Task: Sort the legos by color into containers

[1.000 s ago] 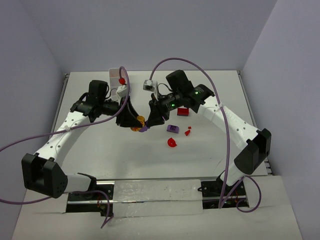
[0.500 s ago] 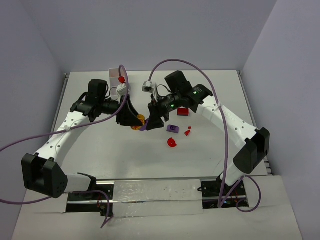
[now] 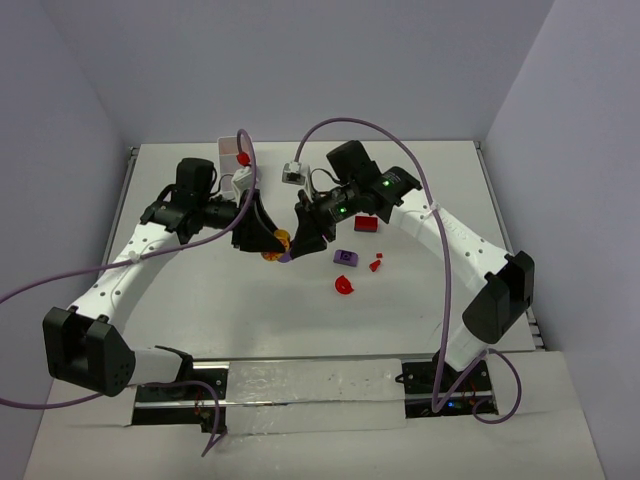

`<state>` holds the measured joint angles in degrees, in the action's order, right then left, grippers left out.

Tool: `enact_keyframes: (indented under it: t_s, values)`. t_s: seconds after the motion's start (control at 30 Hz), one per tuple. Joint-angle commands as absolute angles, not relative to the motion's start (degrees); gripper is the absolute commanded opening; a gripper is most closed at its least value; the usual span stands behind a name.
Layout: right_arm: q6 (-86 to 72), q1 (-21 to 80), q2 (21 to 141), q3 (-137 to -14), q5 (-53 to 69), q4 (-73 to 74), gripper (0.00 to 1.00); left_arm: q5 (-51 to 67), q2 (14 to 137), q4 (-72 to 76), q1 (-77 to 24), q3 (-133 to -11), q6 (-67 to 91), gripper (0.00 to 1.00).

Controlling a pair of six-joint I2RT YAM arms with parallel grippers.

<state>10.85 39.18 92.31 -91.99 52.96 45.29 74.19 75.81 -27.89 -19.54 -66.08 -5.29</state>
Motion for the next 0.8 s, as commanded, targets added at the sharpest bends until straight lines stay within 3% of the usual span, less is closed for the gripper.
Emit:
enact_keyframes:
  t_s: [0.0, 0.37, 0.5, 0.57, 0.77]
  values:
    - [12.57, 40.38, 90.48, -91.43, 55.2, 44.05, 0.0, 71.23, 77.27, -28.27, -18.0, -70.76, -9.03, 0.0]
    - [17.22, 40.44, 87.22, -82.26, 51.44, 44.3, 0.0, 71.93, 88.67, -48.73, -10.22, -91.56, -27.31, 0.0]
    - [16.56, 40.45, 86.06, -80.79, 49.65, 43.19, 0.0, 57.48, 85.71, -32.74, -9.93, -88.09, -20.95, 0.0]
    - [16.35, 40.4, 85.76, -80.8, 48.42, 42.81, 0.0, 44.37, 85.36, -23.95, -9.93, -86.15, -22.53, 0.0]
    - [15.83, 39.27, 86.04, -82.06, 46.26, 42.82, 0.0, 31.07, 95.45, -25.34, -9.17, -93.09, -35.34, 0.0]
